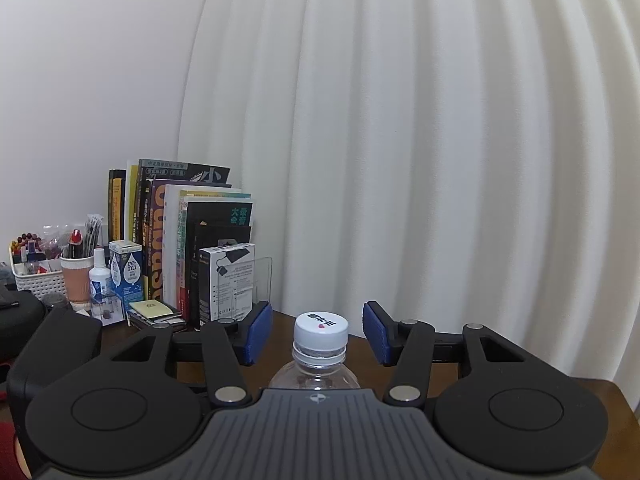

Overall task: Unscrew bottle cap and pour
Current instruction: 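Twist the white cap on the bottle neck with the right gripper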

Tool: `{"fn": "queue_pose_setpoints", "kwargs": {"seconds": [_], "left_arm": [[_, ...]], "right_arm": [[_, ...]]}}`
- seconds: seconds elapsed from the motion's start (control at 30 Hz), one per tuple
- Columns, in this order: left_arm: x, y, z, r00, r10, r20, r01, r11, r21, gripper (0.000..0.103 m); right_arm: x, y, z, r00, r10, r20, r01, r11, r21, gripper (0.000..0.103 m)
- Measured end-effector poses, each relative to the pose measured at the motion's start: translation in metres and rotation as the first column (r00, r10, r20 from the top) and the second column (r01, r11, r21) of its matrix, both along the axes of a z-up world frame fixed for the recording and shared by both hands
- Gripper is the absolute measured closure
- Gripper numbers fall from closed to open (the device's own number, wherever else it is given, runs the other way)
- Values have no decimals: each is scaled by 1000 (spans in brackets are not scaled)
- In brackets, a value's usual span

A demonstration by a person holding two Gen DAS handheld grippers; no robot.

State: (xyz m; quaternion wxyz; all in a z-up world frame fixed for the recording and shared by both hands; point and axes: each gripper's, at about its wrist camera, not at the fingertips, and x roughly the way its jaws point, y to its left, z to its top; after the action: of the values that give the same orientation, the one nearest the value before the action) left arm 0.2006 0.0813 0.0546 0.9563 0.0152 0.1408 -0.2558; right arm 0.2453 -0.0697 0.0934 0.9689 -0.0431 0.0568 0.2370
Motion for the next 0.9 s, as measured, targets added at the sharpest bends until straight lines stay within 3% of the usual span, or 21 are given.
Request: {"fn": "queue_pose_setpoints", "kwargs": {"seconds": [0.1, 0.3, 0.5, 0.77, 0.9], "left_arm": [[0, 0, 0, 1000, 0, 0, 0, 1000, 0, 45], [-2, 0, -1, 1000, 0, 3, 0, 1000, 1, 45], [1, 0, 1, 1000, -1, 2, 1, 1000, 3, 45], [-1, 1, 1, 1000, -3, 4, 3, 1000, 5, 45], [-1, 1, 0, 1000, -3, 6, 3, 1000, 6, 45]], "right_arm": [[-1, 2, 0, 1000, -8, -7, 8, 1000, -3, 66], [2, -1, 0, 1000, 1, -17, -1, 1000, -2, 71], [12, -16, 5, 992, 110, -56, -109, 994, 16, 71], [38, -40, 14, 933, 346, -101, -349, 937, -6, 71], [47, -46, 18, 903, 412, -121, -415, 910, -3, 71]]}}
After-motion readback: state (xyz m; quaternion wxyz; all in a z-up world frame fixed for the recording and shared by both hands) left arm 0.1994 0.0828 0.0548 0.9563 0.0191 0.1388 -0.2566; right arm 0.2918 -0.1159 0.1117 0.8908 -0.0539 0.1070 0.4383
